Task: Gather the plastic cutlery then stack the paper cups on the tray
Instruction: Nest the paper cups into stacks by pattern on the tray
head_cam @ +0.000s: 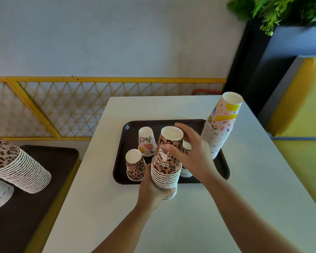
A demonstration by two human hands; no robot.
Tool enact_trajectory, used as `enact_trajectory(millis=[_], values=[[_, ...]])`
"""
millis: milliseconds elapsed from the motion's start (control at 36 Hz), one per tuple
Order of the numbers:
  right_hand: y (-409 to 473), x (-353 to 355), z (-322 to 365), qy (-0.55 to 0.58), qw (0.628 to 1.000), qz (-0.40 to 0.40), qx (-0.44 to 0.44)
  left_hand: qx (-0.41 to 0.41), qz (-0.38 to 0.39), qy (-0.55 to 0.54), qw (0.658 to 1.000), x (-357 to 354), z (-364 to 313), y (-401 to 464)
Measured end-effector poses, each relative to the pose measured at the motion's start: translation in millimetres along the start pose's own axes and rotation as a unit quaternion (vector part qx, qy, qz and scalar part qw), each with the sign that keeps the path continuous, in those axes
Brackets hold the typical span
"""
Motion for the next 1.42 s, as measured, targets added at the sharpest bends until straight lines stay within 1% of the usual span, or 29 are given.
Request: enact_trajectory(millis=[111,361,417,500,583,639,722,806,861,944,1000,1111,1194,1250,1306,1417], values=[[0,-1,2,0.019,1.000,-0.005,-0.010,-0.001,-0.001,0.009,1.000,0,0,-1],[7,13,4,0.070,0.993,-0.090,-0.014,0.005,-0.001,0.014,1.000,1,0,-4],[11,20,5,0.096,0.987,-0.126,-0.022,0.010,-0.001,0.018,1.000,1,1,-4],[18,35,4,0.121,0.971,-0.203,-0.039,0.015,0.000,0.026,1.000,3,3,-5],[23,50,1,0.103,0.957,-0.267,-0.046,0.022,-0.007,0.019,1.000,5,4,-5],[25,56,-5,0.070,0.955,-0.283,-0.050,0.025,-0.011,0.015,1.000,6,3,-5],[23,53,-16,-0.003,0.962,-0.268,-0.051,0.027,-0.016,0.011,0.999,8,0,-4],[15,41,-24,-0.049,0.967,-0.245,-0.051,0.023,-0.014,0.012,1.000,8,-2,-3],[9,33,-32,-0.065,0.973,-0.213,-0.057,0.021,-0.010,0.009,1.000,7,-4,-3],[2,22,-42,-0.070,0.984,-0.144,-0.078,0.025,-0.002,0.001,1.000,6,-5,-2],[-2,19,-39,-0.086,0.986,-0.127,-0.071,0.024,0.000,-0.004,1.000,5,-6,-1],[-4,16,-17,-0.061,0.991,-0.122,-0.011,0.013,0.006,-0.007,1.000,2,-9,-1],[-5,10,-2,-0.057,0.996,-0.062,0.029,0.002,0.004,-0.010,1.000,1,-10,-1],[-6,5,2,-0.050,0.998,-0.019,0.017,-0.004,0.002,-0.007,1.000,0,-11,-1],[-8,2,4,-0.049,0.999,0.006,-0.003,-0.005,-0.001,-0.003,1.000,-1,-11,-1],[-10,0,5,-0.034,0.999,0.012,-0.023,-0.009,0.000,0.005,1.000,-2,-14,-1]])
Point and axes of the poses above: each hand's wrist, its own y-axis towards the middle knuckle, its own x-axis out of the back of the hand, z = x × y, the point moved 2 cm from there along y, towards the middle knuckle, and after that the axes turned 14 degrees about x, right-handed, at the moved point
